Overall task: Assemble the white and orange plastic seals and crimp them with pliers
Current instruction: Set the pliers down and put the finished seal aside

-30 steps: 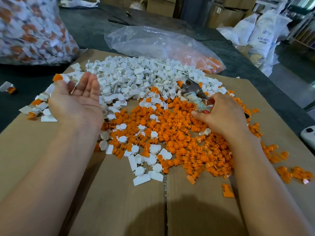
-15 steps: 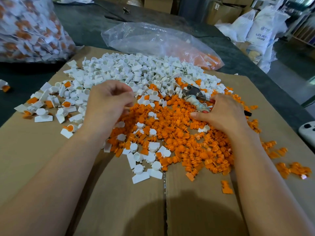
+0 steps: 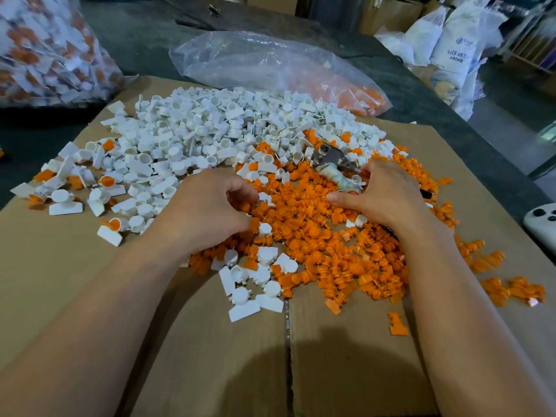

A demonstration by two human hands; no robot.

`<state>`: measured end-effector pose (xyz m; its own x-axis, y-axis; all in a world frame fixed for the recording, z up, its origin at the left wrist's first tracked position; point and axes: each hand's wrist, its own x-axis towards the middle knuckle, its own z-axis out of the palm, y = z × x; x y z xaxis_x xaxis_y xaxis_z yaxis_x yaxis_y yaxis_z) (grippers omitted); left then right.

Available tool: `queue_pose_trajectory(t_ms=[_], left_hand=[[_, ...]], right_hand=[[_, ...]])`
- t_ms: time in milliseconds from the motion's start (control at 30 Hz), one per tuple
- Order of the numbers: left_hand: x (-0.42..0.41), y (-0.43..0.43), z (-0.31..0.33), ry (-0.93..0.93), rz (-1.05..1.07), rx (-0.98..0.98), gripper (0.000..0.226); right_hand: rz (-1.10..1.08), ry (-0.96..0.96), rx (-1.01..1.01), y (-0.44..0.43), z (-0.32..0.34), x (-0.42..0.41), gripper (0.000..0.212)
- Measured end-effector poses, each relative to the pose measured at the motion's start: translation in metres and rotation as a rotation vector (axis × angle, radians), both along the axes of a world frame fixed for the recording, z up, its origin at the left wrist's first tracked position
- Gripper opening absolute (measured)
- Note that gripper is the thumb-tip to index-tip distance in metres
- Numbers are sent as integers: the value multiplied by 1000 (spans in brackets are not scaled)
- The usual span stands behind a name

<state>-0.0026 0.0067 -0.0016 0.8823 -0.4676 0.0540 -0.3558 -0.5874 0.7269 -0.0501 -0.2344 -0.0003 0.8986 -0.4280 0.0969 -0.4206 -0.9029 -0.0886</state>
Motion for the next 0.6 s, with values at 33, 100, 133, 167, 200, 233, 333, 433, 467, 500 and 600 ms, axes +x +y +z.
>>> queue_pose_trajectory(t_ms=[33, 100, 133, 167, 200, 233, 333, 433, 467, 500, 600], left_hand=[[1, 0, 0, -13, 1, 7, 31], [2, -1, -2, -67, -9, 40, 32], [2, -2, -3, -103, -20, 65, 33], [3, -2, -4, -135, -30, 88, 33], [3, -2, -5, -162, -38, 104, 33], [4, -2, -5, -181, -44, 114, 32], [5, -1, -7, -227, -67, 146, 25], [7, -1, -9, -235, -63, 110, 17], [7, -2, -10, -224, -47, 70, 13], [7, -2, -10, -204, -25, 13, 10], [5, -2, -6, -89, 78, -212, 7]], right_hand=[[-1, 2, -4, 0, 0, 0, 86], [-1, 5, -18, 0, -1, 0, 87], [-1, 7, -25, 0, -1, 0, 87], [-1, 9, -31, 0, -1, 0, 87], [0, 12, -36, 0, -1, 1, 87], [2, 16, -39, 0, -1, 1, 87], [2, 27, -42, 0, -2, 1, 88], [3, 33, -36, 0, -1, 0, 90], [5, 36, -36, 0, -1, 0, 90], [7, 38, -37, 1, -1, 0, 90], [16, 37, -36, 3, 0, -1, 88]])
